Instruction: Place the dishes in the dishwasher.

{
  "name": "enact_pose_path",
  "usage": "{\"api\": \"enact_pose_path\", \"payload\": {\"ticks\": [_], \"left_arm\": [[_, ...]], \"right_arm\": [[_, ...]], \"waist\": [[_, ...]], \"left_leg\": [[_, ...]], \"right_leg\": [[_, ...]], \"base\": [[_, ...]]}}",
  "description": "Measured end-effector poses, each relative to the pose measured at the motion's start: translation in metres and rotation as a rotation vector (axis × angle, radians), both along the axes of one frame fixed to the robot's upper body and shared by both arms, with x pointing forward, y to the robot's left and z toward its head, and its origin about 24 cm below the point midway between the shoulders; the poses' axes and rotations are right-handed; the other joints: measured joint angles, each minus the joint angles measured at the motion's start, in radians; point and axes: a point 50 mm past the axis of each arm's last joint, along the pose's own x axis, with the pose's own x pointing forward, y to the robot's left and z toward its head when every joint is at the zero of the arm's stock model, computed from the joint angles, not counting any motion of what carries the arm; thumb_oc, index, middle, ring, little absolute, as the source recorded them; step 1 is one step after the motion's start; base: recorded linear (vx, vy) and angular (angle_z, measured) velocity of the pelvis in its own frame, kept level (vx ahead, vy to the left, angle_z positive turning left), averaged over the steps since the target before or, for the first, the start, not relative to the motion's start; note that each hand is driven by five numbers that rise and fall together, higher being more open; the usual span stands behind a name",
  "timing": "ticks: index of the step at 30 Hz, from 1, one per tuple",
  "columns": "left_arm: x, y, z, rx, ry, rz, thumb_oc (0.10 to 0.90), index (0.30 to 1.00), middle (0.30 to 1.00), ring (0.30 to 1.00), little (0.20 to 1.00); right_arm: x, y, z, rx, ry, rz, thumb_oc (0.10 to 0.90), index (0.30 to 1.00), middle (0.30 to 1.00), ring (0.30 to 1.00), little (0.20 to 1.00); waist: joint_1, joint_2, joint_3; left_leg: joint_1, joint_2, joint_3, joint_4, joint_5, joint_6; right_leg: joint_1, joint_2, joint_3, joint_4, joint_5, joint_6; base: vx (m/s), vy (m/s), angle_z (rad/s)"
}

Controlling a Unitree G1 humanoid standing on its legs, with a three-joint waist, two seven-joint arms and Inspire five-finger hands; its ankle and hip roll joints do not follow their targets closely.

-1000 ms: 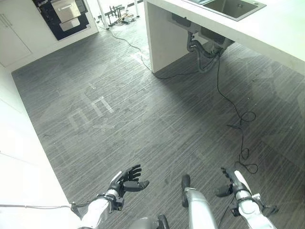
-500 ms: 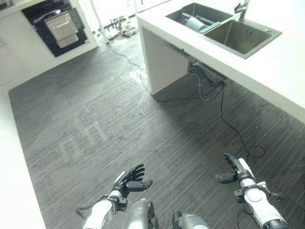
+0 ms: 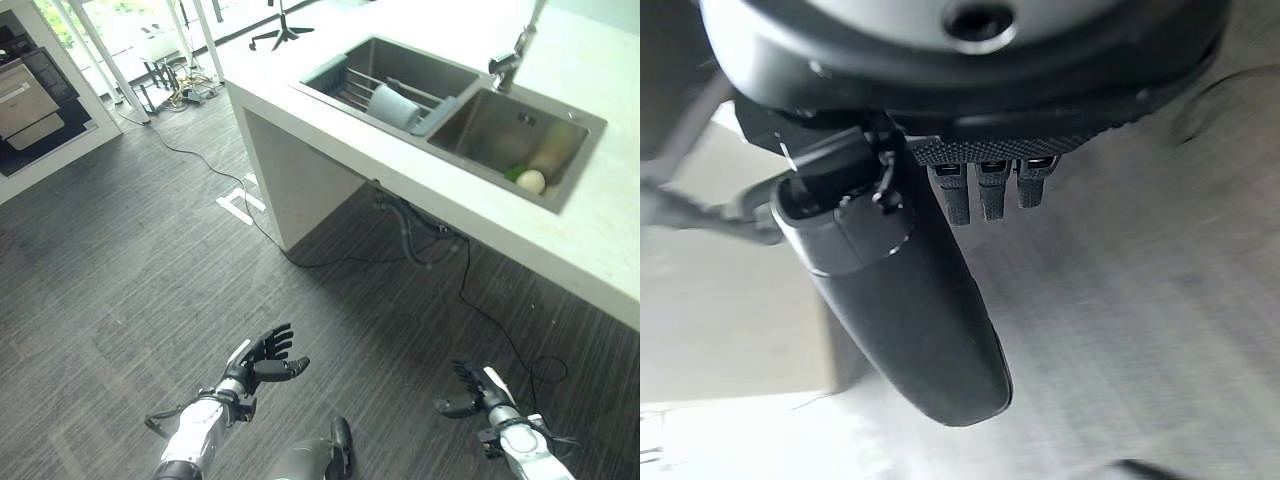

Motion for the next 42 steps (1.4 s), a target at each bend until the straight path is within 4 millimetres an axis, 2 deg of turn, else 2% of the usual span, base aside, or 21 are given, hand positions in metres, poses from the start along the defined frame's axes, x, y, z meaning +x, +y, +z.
{"api": "enact_pose_path", "payload": {"ticks": [2, 4, 6, 7, 8, 9, 13, 14, 15, 16, 18, 19, 20, 22, 23, 25, 26, 28, 33, 37, 42], "left_arm": [[-0.002, 0.000, -0.001, 0.003, 0.003, 0.003, 0.800, 0.900, 0.900, 0.900, 0.900], [-0.010, -0.003, -0.007, 0.005, 0.031, 0.010, 0.800, 0.900, 0.900, 0.900, 0.900], [-0.021, -0.007, -0.017, 0.000, 0.086, 0.005, 0.800, 0.900, 0.900, 0.900, 0.900], [-0.022, -0.010, -0.022, -0.016, 0.102, 0.023, 0.800, 0.900, 0.900, 0.900, 0.900], [-0.021, -0.005, -0.022, -0.004, 0.111, 0.015, 0.800, 0.900, 0.900, 0.900, 0.900], [-0.038, 0.003, -0.033, 0.007, 0.174, 0.040, 0.800, 0.900, 0.900, 0.900, 0.900], [-0.064, -0.005, -0.048, -0.008, 0.259, 0.005, 0.800, 0.900, 0.900, 0.900, 0.900], [-0.063, -0.005, -0.048, -0.005, 0.256, 0.001, 0.800, 0.900, 0.900, 0.900, 0.900], [-0.063, -0.003, -0.048, -0.002, 0.258, -0.002, 0.800, 0.900, 0.900, 0.900, 0.900], [-0.053, -0.009, -0.045, -0.013, 0.232, -0.003, 0.800, 0.900, 0.900, 0.900, 0.900], [-0.036, -0.010, -0.032, 0.002, 0.159, -0.028, 0.800, 0.900, 0.900, 0.900, 0.900], [-0.034, -0.012, -0.031, 0.000, 0.153, -0.033, 0.800, 0.900, 0.900, 0.900, 0.900], [-0.034, -0.018, -0.033, -0.017, 0.153, -0.043, 0.800, 0.900, 0.900, 0.900, 0.900], [-0.025, -0.025, -0.029, -0.021, 0.127, -0.069, 0.800, 0.900, 0.900, 0.900, 0.900], [-0.036, -0.023, -0.035, -0.021, 0.159, -0.068, 0.800, 0.900, 0.900, 0.900, 0.900], [-0.044, -0.020, -0.038, -0.019, 0.184, -0.068, 0.800, 0.900, 0.900, 0.900, 0.900], [-0.047, -0.020, -0.040, -0.025, 0.190, -0.062, 0.800, 0.900, 0.900, 0.900, 0.900], [-0.054, -0.020, -0.043, -0.035, 0.206, -0.064, 0.800, 0.900, 0.900, 0.900, 0.900], [-0.058, -0.019, -0.044, -0.044, 0.213, -0.065, 0.800, 0.900, 0.900, 0.900, 0.900], [-0.043, -0.007, -0.032, -0.023, 0.156, -0.037, 0.800, 0.900, 0.900, 0.900, 0.900], [-0.033, 0.002, -0.024, 0.011, 0.126, -0.041, 0.800, 0.900, 0.900, 0.900, 0.900]], "right_arm": [[0.013, 0.007, 0.009, 0.014, -0.053, 0.015, 0.800, 0.900, 0.900, 0.900, 0.900], [0.021, 0.009, 0.013, 0.008, -0.070, 0.029, 0.800, 0.900, 0.900, 0.900, 0.900], [0.014, 0.003, 0.008, -0.007, -0.037, 0.023, 0.800, 0.900, 0.900, 0.900, 0.900], [0.008, -0.004, 0.006, -0.026, -0.022, 0.025, 0.800, 0.900, 0.900, 0.900, 0.900], [0.002, -0.009, 0.005, -0.028, -0.020, 0.013, 0.800, 0.900, 0.900, 0.900, 0.900], [-0.012, -0.015, -0.007, -0.024, 0.046, -0.014, 0.800, 0.900, 0.900, 0.900, 0.900], [-0.045, -0.032, -0.020, -0.057, 0.157, -0.058, 0.800, 0.900, 0.900, 0.900, 0.900], [-0.047, -0.032, -0.021, -0.051, 0.164, -0.063, 0.800, 0.900, 0.900, 0.900, 0.900], [-0.051, -0.031, -0.023, -0.041, 0.173, -0.070, 0.800, 0.900, 0.900, 0.900, 0.900], [-0.043, -0.034, -0.021, -0.047, 0.165, -0.083, 0.800, 0.900, 0.900, 0.900, 0.900], [-0.033, -0.029, -0.017, -0.029, 0.126, -0.069, 0.800, 0.900, 0.900, 0.900, 0.900], [-0.022, -0.028, -0.009, -0.032, 0.077, -0.050, 0.800, 0.900, 0.900, 0.900, 0.900], [0.001, -0.032, 0.012, -0.054, -0.034, -0.020, 0.800, 0.900, 0.900, 0.900, 0.900], [0.010, -0.040, 0.013, -0.075, -0.032, -0.031, 0.800, 0.900, 0.900, 0.900, 0.900], [0.015, -0.036, 0.012, -0.073, -0.029, -0.022, 0.800, 0.900, 0.900, 0.900, 0.900], [0.013, -0.036, 0.012, -0.071, -0.033, -0.011, 0.800, 0.900, 0.900, 0.900, 0.900], [0.008, -0.036, 0.008, -0.074, -0.005, -0.014, 0.800, 0.900, 0.900, 0.900, 0.900], [0.004, -0.034, 0.003, -0.085, 0.038, 0.003, 0.800, 0.900, 0.900, 0.900, 0.900], [-0.021, -0.049, -0.005, -0.112, 0.109, -0.024, 0.800, 0.900, 0.900, 0.900, 0.900], [-0.040, -0.046, -0.018, -0.086, 0.186, -0.042, 0.800, 0.900, 0.900, 0.900, 0.900], [-0.042, -0.026, -0.033, -0.001, 0.228, -0.055, 0.800, 0.900, 0.900, 0.900, 0.900]], "waist": [[-0.008, 0.008, -0.003], [-0.010, 0.039, -0.001], [-0.007, 0.082, 0.013], [-0.030, 0.085, 0.026], [-0.070, 0.070, 0.028], [-0.066, 0.025, 0.048], [-0.094, 0.101, 0.039], [-0.100, 0.096, 0.031], [-0.109, 0.056, 0.016], [-0.097, 0.087, 0.020], [-0.059, 0.068, 0.017], [-0.061, 0.052, 0.009], [-0.072, 0.032, -0.008], [-0.051, 0.026, -0.004], [-0.006, 0.017, -0.003], [-0.015, 0.018, 0.000], [-0.014, 0.031, -0.002], [-0.008, 0.065, 0.021], [-0.027, 0.138, 0.012], [-0.037, 0.085, 0.016], [-0.032, 0.064, 0.016]], "left_leg": [[0.022, -0.011, -0.005, -0.009, -0.024, 0.007], [0.056, -0.008, -0.012, -0.059, -0.022, 0.004], [0.117, 0.009, -0.053, -0.102, -0.042, -0.042], [0.111, 0.019, -0.063, -0.076, -0.094, -0.134], [0.086, 0.042, -0.086, 0.056, -0.168, -0.036], [0.137, 0.000, -0.053, 0.110, -0.226, -0.028], [0.247, 0.022, -0.041, 0.061, -0.235, -0.104], [0.257, 0.003, -0.032, 0.077, -0.217, -0.139], [0.249, -0.033, -0.006, 0.134, -0.222, -0.196], [0.222, 0.013, 0.008, 0.178, -0.274, -0.211], [0.226, 0.153, 0.040, 0.107, -0.276, -0.253], [0.218, 0.180, 0.038, 0.046, -0.165, -0.275], [0.167, 0.139, 0.044, 0.161, -0.120, -0.293], [-0.021, 0.152, 0.020, 0.544, 0.011, -0.318], [-0.066, 0.155, 0.002, 0.393, -0.035, -0.257], [-0.027, 0.164, -0.014, 0.075, -0.010, -0.231], [-0.016, 0.160, -0.095, -0.119, 0.029, -0.261], [-0.069, 0.172, -0.277, -0.137, 0.081, -0.298], [-0.061, 0.210, -0.170, -0.023, 0.057, -0.238], [0.015, 0.121, -0.096, -0.111, 0.102, -0.185], [0.050, 0.115, -0.074, -0.126, 0.090, -0.166]], "right_leg": [[-0.193, -0.027, 0.016, 0.326, 0.056, 0.049], [-0.369, -0.004, -0.018, 0.400, 0.007, 0.011], [-0.448, 0.080, -0.050, 0.173, -0.021, -0.048], [-0.517, 0.108, -0.048, 0.005, 0.000, -0.075], [-0.610, 0.064, -0.104, -0.147, 0.053, -0.026], [-0.717, -0.002, -0.161, -0.223, 0.166, -0.050], [-0.678, 0.071, -0.284, -0.134, 0.250, -0.177], [-0.584, 0.095, -0.279, -0.187, 0.269, -0.221], [-0.468, 0.084, -0.235, -0.313, 0.307, -0.332], [-0.447, 0.099, -0.233, -0.342, 0.317, -0.342], [-0.397, 0.081, -0.216, -0.339, 0.288, -0.318], [-0.408, 0.052, -0.200, -0.281, 0.243, -0.281], [-0.451, -0.011, -0.190, -0.138, 0.164, -0.228], [-0.455, -0.019, -0.144, -0.119, 0.138, -0.262], [-0.422, 0.008, -0.077, -0.196, 0.162, -0.246], [-0.394, 0.028, -0.053, -0.213, 0.162, -0.228], [-0.377, 0.060, -0.001, -0.225, 0.162, -0.219], [-0.327, 0.120, 0.078, -0.251, 0.148, -0.221], [-0.334, 0.106, 0.084, -0.167, 0.071, -0.156], [-0.340, 0.000, 0.094, -0.125, 0.027, -0.079], [-0.295, -0.012, 0.087, -0.184, 0.039, -0.060]], "base": [[0.13, 0.191, -0.03], [0.13, 0.077, -0.06], [0.24, 0.006, 0.07], [0.27, -0.030, 0.78], [0.33, -0.058, 0.60], [0.29, -0.069, 0.52], [0.19, -0.102, 0.08], [0.16, -0.124, 0.50], [0.14, -0.115, 0.48], [0.19, -0.132, 0.44], [0.14, -0.103, -0.03], [0.10, -0.133, -0.17], [0.07, -0.084, 0.02], [0.13, 0.051, -0.49], [0.18, 0.161, -1.19], [0.17, 0.185, -0.97], [0.22, 0.231, -0.99], [0.23, 0.239, -1.47], [0.10, 0.114, -0.70], [0.10, 0.136, -0.28], [0.08, 0.081, -0.13]]}}
